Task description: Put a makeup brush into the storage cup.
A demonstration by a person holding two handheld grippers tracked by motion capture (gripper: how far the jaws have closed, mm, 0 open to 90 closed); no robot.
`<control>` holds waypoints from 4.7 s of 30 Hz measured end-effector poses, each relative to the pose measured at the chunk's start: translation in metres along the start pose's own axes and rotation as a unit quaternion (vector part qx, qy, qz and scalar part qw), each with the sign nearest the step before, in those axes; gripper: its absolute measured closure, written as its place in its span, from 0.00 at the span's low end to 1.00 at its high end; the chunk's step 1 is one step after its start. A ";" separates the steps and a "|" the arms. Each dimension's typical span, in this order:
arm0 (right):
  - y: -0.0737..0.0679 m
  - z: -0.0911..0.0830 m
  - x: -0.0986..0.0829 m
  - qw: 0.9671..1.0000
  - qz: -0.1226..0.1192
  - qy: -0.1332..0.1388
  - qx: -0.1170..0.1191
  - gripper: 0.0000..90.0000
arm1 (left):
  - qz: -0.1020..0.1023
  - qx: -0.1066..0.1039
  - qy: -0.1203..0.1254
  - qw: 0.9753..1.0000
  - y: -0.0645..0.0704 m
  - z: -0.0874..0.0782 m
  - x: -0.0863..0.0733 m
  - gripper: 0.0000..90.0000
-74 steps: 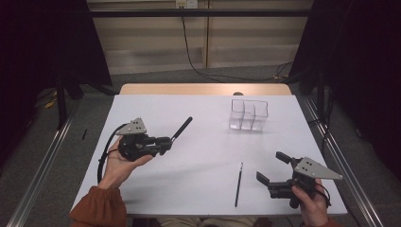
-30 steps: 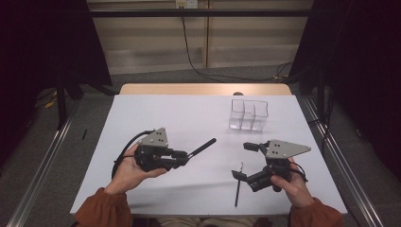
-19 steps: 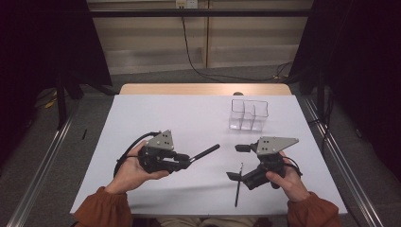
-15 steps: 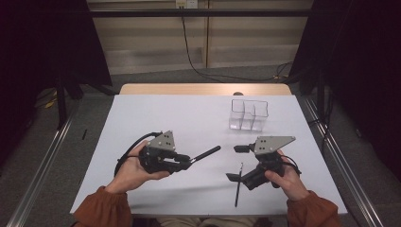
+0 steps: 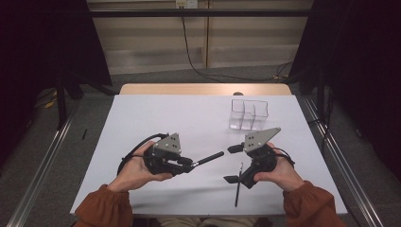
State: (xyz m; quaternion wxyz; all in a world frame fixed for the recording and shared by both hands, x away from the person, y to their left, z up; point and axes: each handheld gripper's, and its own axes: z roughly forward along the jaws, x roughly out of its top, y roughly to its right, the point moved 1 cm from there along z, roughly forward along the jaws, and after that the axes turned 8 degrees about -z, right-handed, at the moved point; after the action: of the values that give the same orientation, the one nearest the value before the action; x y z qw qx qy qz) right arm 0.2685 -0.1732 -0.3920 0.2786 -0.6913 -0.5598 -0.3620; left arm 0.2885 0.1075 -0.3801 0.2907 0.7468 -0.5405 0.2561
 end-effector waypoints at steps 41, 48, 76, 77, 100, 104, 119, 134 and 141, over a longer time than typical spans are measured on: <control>0.022 0.046 0.043 0.969 -0.088 -0.213 0.089 0.58 | 0.013 -0.021 -0.046 0.999 0.000 0.021 0.003 0.83; 0.022 0.049 0.042 0.963 -0.089 -0.237 0.096 0.65 | 0.013 -0.020 -0.053 0.998 -0.001 0.022 0.002 0.83; 0.020 0.062 0.044 0.943 -0.102 -0.292 0.126 0.86 | 0.015 -0.027 -0.069 0.997 -0.001 0.030 0.001 0.83; 0.020 0.062 0.044 0.942 -0.103 -0.293 0.126 0.86 | 0.015 -0.027 -0.069 0.997 -0.001 0.030 0.001 0.83; 0.022 0.059 0.041 0.947 -0.098 -0.279 0.126 0.88 | -0.023 -0.028 -0.022 0.999 -0.007 0.028 -0.004 0.66; 0.022 0.059 0.041 0.949 -0.103 -0.272 0.121 0.88 | -0.031 -0.018 -0.008 0.999 -0.008 0.027 -0.005 0.56; 0.024 0.047 0.026 0.958 -0.068 -0.260 0.101 0.88 | -0.054 0.048 0.029 0.997 -0.010 0.018 -0.014 0.15; 0.025 0.029 0.012 0.972 -0.037 -0.219 0.077 0.88 | -0.086 0.068 0.071 0.991 -0.012 0.002 -0.029 0.07; 0.022 0.023 0.004 0.976 -0.023 -0.206 0.070 0.88 | -0.091 0.076 0.080 0.990 -0.009 -0.001 -0.037 0.07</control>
State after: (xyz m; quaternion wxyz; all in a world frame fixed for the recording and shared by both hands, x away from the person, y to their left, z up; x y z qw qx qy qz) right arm 0.2948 -0.1574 -0.4023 0.1966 -0.7168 -0.6447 -0.1787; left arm 0.2868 0.1348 -0.4065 0.2971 0.7899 -0.4248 0.3277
